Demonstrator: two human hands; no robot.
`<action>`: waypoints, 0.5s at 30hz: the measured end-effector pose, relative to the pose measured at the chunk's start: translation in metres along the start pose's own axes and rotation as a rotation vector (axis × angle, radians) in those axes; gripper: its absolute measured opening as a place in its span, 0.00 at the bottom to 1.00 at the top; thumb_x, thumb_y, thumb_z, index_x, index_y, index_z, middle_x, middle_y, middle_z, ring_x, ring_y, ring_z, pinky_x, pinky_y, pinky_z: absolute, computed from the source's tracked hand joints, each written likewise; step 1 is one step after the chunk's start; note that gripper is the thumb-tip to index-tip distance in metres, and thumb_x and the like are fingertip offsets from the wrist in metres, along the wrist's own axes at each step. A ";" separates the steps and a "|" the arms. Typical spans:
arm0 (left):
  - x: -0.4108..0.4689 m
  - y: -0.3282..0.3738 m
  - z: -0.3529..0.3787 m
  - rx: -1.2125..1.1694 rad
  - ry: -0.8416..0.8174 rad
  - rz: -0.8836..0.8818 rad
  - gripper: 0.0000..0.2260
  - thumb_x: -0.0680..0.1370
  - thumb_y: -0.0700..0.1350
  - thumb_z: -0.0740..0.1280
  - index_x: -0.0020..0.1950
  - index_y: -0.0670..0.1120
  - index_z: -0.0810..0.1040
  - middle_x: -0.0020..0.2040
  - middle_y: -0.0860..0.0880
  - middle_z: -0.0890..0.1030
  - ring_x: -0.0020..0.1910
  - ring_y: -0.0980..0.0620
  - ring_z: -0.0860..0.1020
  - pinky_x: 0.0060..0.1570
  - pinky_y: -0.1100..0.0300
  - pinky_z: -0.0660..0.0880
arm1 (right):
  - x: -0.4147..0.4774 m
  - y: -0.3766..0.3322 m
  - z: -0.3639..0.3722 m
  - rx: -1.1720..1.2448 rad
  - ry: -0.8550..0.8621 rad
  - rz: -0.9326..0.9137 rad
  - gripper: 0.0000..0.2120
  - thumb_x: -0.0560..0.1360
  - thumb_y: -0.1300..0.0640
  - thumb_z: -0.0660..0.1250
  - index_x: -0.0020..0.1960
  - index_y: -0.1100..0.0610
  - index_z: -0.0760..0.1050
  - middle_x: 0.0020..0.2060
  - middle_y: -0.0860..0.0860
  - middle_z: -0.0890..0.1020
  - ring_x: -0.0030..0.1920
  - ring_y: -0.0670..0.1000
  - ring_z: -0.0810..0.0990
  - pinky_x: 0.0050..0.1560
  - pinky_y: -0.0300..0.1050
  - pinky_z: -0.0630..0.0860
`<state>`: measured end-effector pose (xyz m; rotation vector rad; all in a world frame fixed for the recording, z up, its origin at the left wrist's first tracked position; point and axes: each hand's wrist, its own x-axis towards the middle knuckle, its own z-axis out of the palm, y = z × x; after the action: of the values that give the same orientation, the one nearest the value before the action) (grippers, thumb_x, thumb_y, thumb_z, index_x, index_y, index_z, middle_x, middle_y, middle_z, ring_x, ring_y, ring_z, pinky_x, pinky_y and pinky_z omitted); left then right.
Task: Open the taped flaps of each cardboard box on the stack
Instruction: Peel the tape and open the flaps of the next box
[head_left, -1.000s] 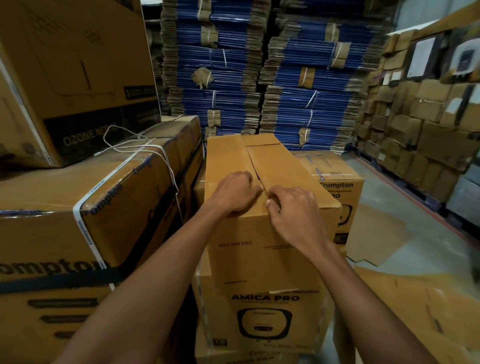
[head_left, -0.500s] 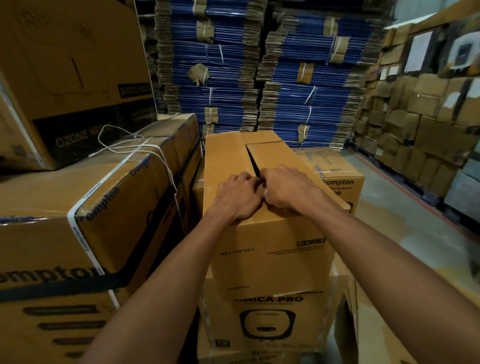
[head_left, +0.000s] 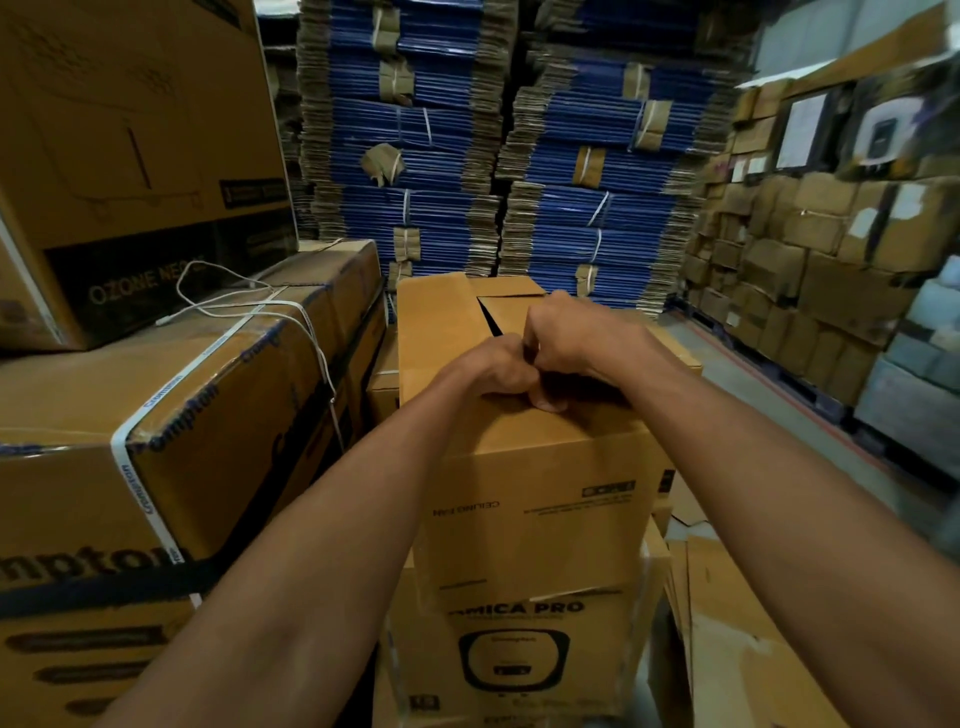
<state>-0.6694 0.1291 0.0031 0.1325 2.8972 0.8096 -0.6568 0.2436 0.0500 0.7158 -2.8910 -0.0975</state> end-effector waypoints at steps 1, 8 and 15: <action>0.001 0.003 -0.001 -0.016 0.013 -0.019 0.25 0.63 0.50 0.84 0.58 0.49 0.82 0.51 0.50 0.83 0.52 0.49 0.79 0.52 0.58 0.75 | 0.001 0.004 -0.001 0.007 0.001 -0.003 0.09 0.77 0.58 0.71 0.56 0.54 0.84 0.48 0.54 0.82 0.45 0.54 0.80 0.36 0.45 0.76; -0.009 0.004 0.004 -0.024 0.230 -0.062 0.27 0.59 0.52 0.86 0.55 0.47 0.84 0.50 0.50 0.85 0.52 0.49 0.80 0.60 0.49 0.76 | 0.008 0.031 -0.030 0.048 -0.040 -0.006 0.09 0.78 0.59 0.68 0.44 0.46 0.81 0.53 0.49 0.77 0.53 0.53 0.77 0.51 0.51 0.78; -0.019 -0.003 0.014 -0.079 0.373 -0.095 0.25 0.59 0.53 0.86 0.50 0.47 0.82 0.47 0.50 0.83 0.53 0.47 0.79 0.60 0.46 0.75 | 0.011 0.048 -0.057 -0.036 -0.133 -0.064 0.12 0.79 0.63 0.66 0.45 0.46 0.81 0.47 0.43 0.74 0.56 0.53 0.75 0.61 0.57 0.75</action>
<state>-0.6486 0.1317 -0.0084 -0.1826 3.1742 1.0271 -0.6788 0.2793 0.1123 0.8254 -2.9830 -0.2129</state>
